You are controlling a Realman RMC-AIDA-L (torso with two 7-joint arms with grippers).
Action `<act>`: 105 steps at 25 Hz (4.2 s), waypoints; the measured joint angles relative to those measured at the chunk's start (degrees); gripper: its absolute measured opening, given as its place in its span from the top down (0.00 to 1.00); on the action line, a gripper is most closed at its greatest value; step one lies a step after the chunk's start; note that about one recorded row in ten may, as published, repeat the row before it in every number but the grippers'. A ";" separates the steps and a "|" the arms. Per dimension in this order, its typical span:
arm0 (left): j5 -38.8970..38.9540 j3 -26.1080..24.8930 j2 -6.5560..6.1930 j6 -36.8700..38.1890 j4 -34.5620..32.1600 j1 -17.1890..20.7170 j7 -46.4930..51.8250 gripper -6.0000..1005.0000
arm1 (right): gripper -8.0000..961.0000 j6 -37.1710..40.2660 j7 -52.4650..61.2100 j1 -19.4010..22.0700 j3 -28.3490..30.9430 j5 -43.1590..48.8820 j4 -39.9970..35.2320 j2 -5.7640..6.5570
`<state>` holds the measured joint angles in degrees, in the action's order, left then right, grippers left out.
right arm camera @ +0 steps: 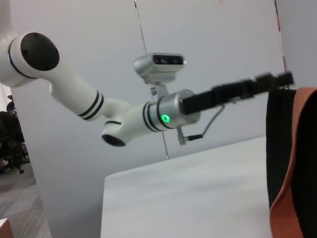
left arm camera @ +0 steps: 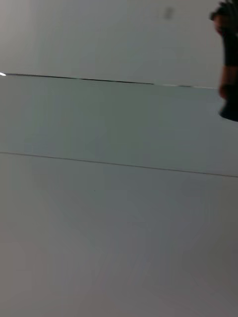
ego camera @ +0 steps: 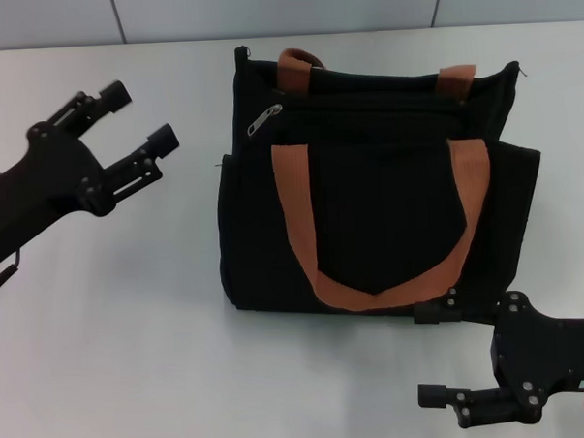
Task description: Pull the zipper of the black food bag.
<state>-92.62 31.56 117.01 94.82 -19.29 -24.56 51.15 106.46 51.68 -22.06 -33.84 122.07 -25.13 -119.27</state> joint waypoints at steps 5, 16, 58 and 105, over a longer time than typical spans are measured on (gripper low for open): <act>-1.67 2.33 -0.69 -3.03 -0.06 -1.46 1.27 0.18 | 0.20 0.04 0.00 0.00 0.00 -0.03 0.00 0.00; -6.82 8.10 1.03 -13.19 -3.22 -8.65 0.28 0.18 | 0.22 0.40 0.18 -0.56 0.01 -0.08 0.00 0.01; -0.55 7.77 1.76 -0.46 -0.04 -7.07 -7.22 0.96 | 0.28 3.02 52.63 -15.42 -0.38 -18.98 -6.61 2.67; 0.09 7.37 1.82 -0.60 0.76 -9.44 -6.68 0.96 | 0.53 -14.19 74.80 -34.08 -20.63 -3.18 -17.06 3.92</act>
<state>-92.52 38.94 118.83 94.21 -18.53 -34.00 44.48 92.28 126.48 -56.14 -54.47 118.89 -42.19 -115.35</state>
